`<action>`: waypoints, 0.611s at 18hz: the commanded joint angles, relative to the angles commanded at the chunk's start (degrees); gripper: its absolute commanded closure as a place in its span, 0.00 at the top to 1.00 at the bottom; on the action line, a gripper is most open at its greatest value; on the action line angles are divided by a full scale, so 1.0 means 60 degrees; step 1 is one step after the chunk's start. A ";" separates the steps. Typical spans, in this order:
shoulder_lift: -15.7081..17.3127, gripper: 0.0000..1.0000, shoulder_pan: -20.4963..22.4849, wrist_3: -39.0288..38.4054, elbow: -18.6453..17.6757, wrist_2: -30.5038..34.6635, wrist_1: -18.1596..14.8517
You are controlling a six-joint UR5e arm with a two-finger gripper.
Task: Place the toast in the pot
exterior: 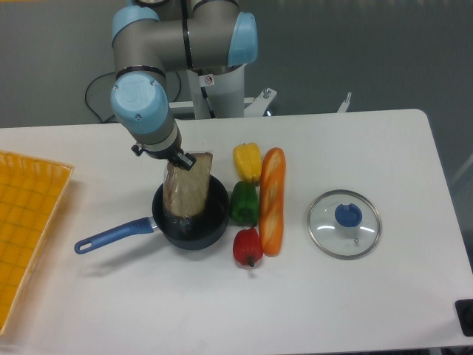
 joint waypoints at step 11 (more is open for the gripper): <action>-0.0073 1.00 -0.0103 0.0117 0.0175 0.0351 0.0146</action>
